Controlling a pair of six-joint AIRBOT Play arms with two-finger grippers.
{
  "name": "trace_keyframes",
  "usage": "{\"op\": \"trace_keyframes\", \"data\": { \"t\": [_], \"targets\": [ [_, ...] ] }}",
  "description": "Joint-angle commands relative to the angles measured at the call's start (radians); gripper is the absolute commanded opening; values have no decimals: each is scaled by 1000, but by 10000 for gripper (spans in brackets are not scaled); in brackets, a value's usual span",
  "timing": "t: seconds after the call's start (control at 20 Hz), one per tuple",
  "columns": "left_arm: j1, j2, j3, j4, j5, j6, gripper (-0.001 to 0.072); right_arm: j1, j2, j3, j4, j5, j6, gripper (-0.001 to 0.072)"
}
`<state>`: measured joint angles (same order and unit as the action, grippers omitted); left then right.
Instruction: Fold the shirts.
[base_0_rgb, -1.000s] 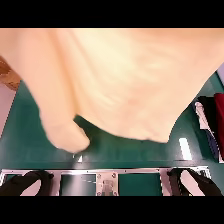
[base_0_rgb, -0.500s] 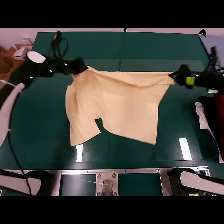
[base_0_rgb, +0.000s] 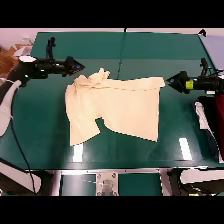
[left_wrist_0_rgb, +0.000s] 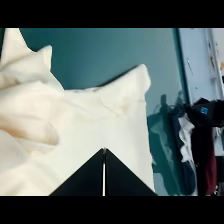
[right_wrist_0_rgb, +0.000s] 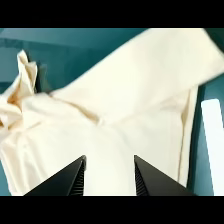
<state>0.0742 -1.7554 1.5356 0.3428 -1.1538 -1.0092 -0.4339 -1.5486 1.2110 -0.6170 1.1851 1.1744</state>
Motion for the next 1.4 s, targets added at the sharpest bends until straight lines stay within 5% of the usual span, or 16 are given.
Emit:
{"op": "trace_keyframes", "data": {
  "t": [0.0,0.25,0.35,0.55,0.8,0.9,1.0,1.05,1.35],
  "targets": [
    [112,-3,42,47,-280,-60,25,-59,69,-94,-95,209,12,287],
    [140,96,-101,365,-368,-140,26,-60,325,-481,-333,176,103,295],
    [140,182,-230,483,-316,-135,25,-60,422,-597,-385,145,143,411],
    [140,292,-332,737,-242,-186,26,-48,457,-731,-359,44,149,515],
    [140,323,-331,750,-227,-241,26,120,369,-783,-203,-101,81,508],
    [140,323,-331,750,-241,-248,26,180,319,-776,-151,-127,63,411],
    [140,326,-331,750,-252,-257,26,192,307,-745,-125,-125,25,65],
    [140,330,-331,751,-253,-258,26,179,307,-705,-143,-117,26,14],
    [140,367,-332,780,-236,-305,26,-105,306,-444,-344,-105,194,13]
  ]
}}
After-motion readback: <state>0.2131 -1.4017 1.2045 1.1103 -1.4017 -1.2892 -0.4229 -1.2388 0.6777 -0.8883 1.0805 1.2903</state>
